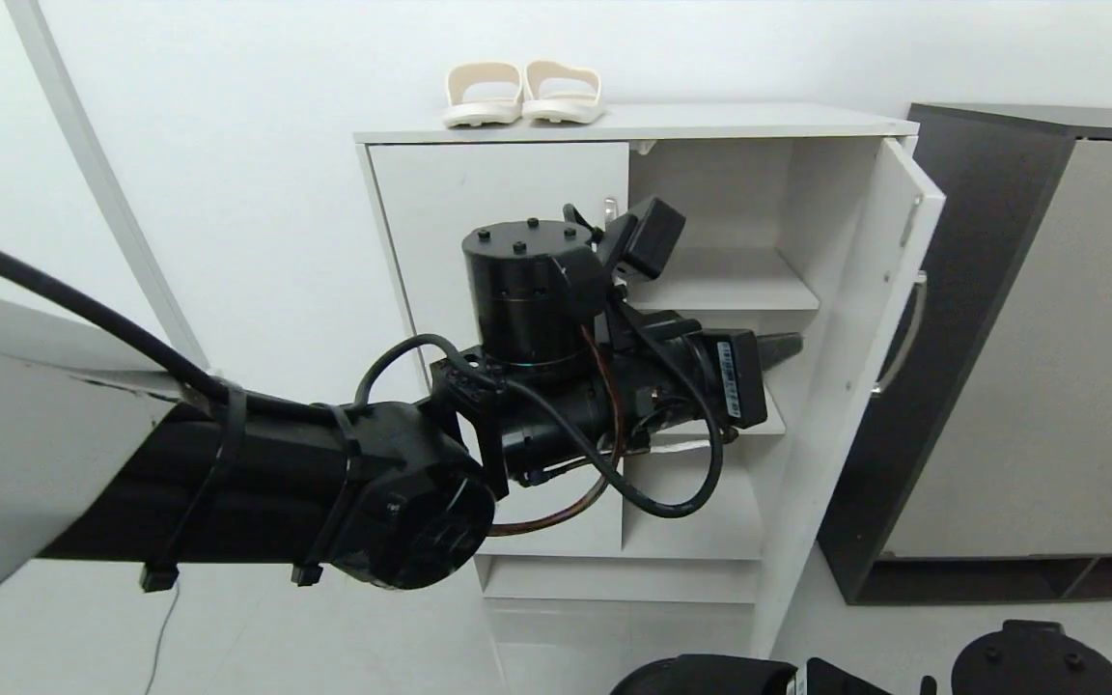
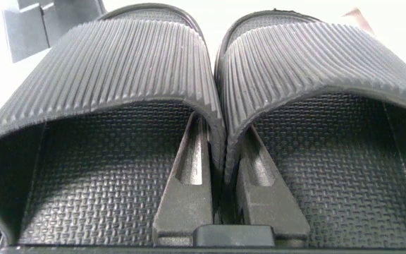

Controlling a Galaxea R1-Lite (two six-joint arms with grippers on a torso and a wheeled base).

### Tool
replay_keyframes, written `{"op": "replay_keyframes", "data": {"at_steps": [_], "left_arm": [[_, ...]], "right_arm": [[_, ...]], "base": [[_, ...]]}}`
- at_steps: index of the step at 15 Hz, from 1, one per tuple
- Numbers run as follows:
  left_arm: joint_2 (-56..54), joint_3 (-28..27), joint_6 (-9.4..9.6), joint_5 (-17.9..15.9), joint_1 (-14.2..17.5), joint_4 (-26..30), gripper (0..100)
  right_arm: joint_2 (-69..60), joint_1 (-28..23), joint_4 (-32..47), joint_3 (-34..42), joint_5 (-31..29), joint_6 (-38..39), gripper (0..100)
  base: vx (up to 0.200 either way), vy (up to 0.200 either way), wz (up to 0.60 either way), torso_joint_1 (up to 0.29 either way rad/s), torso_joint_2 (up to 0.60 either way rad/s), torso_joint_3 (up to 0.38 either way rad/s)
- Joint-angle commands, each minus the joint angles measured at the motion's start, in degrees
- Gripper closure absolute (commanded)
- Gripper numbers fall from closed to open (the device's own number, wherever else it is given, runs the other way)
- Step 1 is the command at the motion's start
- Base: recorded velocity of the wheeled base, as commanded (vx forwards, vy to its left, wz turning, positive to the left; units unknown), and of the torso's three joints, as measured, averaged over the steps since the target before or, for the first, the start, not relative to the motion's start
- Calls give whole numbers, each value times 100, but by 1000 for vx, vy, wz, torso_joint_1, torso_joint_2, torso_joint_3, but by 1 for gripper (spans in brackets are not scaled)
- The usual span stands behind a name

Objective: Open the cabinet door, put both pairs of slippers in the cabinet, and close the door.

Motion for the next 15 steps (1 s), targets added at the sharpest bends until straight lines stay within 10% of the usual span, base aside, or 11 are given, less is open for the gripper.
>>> {"op": "replay_keyframes", "data": {"at_steps": [1,10,15], "left_arm": [[-19,67,-7,47,74,-21,100],[-547,911,28,65,1164,-363,100],[-2260,2431,169,65,1858,-293,100]], "right_arm": [[11,2,-5,4,2,-3,100],[160,-69,-163,-32,-16,23,100],[978,-1220,-1147,-322,-350,76,100]], "base": [[0,0,0,0,0,0],[0,0,0,0,0,0],[0,0,0,0,0,0]]}}
